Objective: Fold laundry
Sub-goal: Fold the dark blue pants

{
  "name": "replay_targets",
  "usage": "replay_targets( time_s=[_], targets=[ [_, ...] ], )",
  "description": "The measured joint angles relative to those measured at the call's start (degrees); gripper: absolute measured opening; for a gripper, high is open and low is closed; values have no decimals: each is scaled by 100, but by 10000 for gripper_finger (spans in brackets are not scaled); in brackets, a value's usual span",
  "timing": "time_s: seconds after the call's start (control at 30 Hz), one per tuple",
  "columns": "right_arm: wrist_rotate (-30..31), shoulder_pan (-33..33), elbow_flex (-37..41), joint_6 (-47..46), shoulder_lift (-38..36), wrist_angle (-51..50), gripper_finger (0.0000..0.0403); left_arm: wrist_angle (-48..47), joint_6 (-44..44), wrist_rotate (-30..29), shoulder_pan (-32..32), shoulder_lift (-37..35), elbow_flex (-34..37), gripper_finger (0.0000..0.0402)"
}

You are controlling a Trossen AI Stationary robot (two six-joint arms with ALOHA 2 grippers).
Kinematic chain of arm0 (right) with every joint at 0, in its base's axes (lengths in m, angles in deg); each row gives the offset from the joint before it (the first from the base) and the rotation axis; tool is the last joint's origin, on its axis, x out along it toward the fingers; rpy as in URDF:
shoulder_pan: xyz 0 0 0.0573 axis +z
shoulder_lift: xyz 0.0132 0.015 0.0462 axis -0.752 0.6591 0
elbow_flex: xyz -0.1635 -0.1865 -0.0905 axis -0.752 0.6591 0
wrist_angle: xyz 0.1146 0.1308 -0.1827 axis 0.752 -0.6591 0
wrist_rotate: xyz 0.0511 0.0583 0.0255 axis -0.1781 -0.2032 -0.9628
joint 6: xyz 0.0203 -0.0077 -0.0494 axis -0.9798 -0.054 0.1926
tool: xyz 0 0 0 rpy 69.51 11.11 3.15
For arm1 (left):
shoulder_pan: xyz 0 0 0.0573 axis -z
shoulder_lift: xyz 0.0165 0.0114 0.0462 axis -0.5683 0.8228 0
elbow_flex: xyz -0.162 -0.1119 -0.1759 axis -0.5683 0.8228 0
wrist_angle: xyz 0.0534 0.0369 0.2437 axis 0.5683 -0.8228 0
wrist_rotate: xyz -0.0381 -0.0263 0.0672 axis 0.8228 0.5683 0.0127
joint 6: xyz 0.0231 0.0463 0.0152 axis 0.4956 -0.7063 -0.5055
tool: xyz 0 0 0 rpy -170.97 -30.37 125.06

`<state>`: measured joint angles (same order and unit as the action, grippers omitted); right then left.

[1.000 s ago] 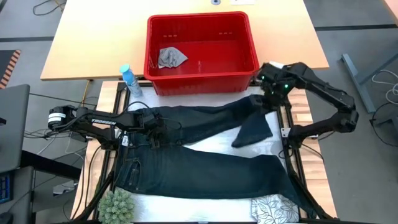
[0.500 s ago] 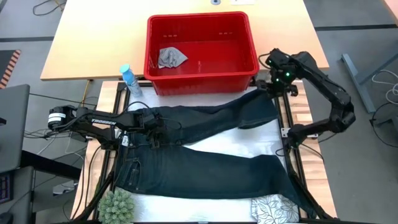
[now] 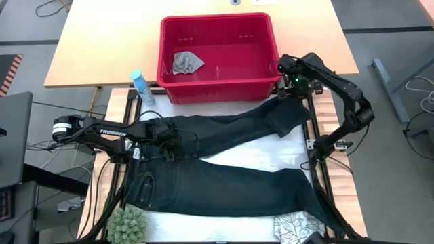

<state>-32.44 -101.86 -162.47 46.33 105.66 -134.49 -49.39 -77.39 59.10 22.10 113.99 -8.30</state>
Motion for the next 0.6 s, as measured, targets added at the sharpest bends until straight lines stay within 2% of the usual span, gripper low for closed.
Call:
replay_targets(
  time_s=[0.13, 0.27, 0.33, 0.5, 0.6],
  targets=[
    [267, 105, 0, -266, -11, -5, 28, 54, 8, -2, 2, 0, -1, 0],
    [1443, 422, 0, -1114, -16, -4, 28, 63, 10, -3, 2, 0, -1, 0],
    [1840, 519, 0, -1487, -16, -1, 28, 55, 17, -5, 2, 0, 0, 0],
    [3071, 836, 0, -3055, -16, -1, 29, 134, 176, -14, 2, 2, 0, 0],
    [3291, 996, 0, -3876, -15, 6, 33, 160, 304, 9, 2, 2, 0, 0]
  ],
)
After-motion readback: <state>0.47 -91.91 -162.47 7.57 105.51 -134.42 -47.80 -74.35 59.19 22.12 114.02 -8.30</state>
